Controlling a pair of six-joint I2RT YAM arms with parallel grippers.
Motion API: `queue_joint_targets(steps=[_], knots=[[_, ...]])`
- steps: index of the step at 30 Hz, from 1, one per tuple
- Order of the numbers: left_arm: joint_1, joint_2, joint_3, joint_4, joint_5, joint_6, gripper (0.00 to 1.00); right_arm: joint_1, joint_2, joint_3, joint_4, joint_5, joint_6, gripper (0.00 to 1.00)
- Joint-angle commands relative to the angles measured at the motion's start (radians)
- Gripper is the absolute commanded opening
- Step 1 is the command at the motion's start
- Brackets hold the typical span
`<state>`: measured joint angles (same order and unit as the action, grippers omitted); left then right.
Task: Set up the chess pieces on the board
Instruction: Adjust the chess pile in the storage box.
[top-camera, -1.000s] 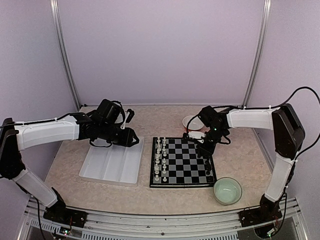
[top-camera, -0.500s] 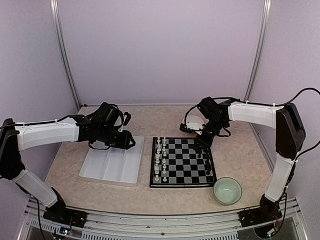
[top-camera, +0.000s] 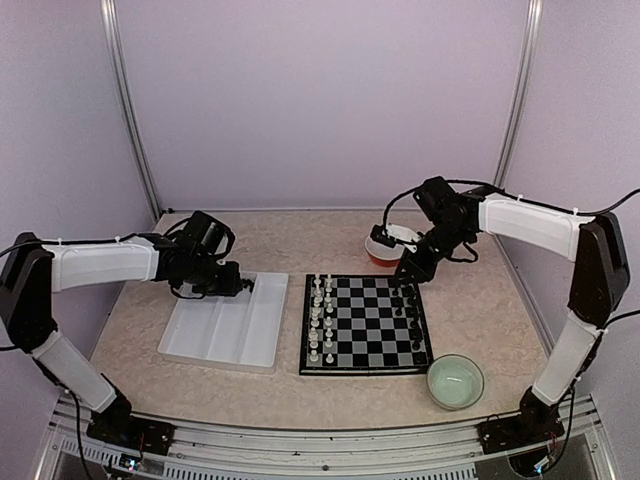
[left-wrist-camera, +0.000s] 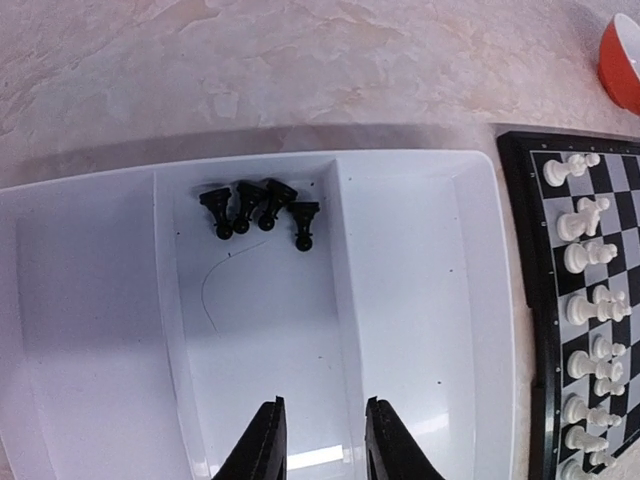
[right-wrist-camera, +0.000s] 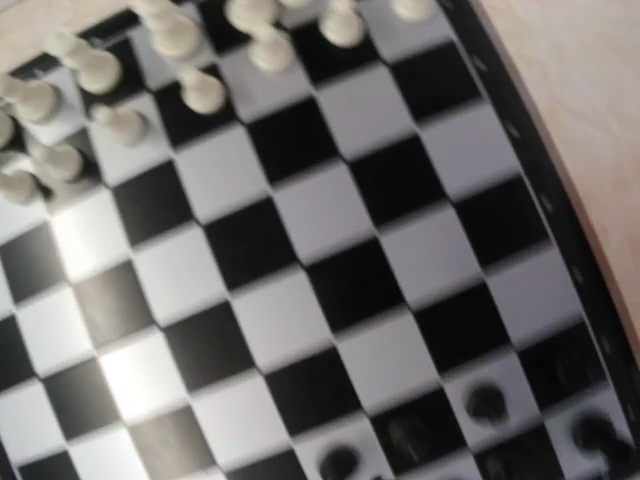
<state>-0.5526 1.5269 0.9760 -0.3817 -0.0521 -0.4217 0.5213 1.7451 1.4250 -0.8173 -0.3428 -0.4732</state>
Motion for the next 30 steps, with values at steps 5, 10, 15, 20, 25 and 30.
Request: queue_joint_targets(steps=[5, 10, 15, 20, 25, 30], knots=[[0.048, 0.177, 0.066, 0.092, -0.029, 0.078, 0.32, -0.080, -0.109, -0.116, 0.059, 0.009, 0.004, 0.23], [0.061, 0.309, 0.164, 0.091, -0.072, 0.105, 0.35, -0.087, -0.114, -0.128, 0.063, 0.009, 0.002, 0.22], [0.066, 0.418, 0.242, 0.090, -0.117, 0.126, 0.40, -0.089, -0.109, -0.136, 0.065, -0.003, 0.002, 0.23], [0.069, 0.488, 0.296, 0.099, -0.130, 0.146, 0.45, -0.089, -0.099, -0.144, 0.067, -0.021, 0.004, 0.23], [0.051, 0.491, 0.261, 0.075, -0.115, 0.142, 0.38, -0.089, -0.096, -0.147, 0.068, -0.041, 0.002, 0.23], [0.024, 0.373, 0.141, 0.071, -0.135, 0.120, 0.30, -0.089, -0.088, -0.150, 0.074, -0.058, 0.002, 0.23]])
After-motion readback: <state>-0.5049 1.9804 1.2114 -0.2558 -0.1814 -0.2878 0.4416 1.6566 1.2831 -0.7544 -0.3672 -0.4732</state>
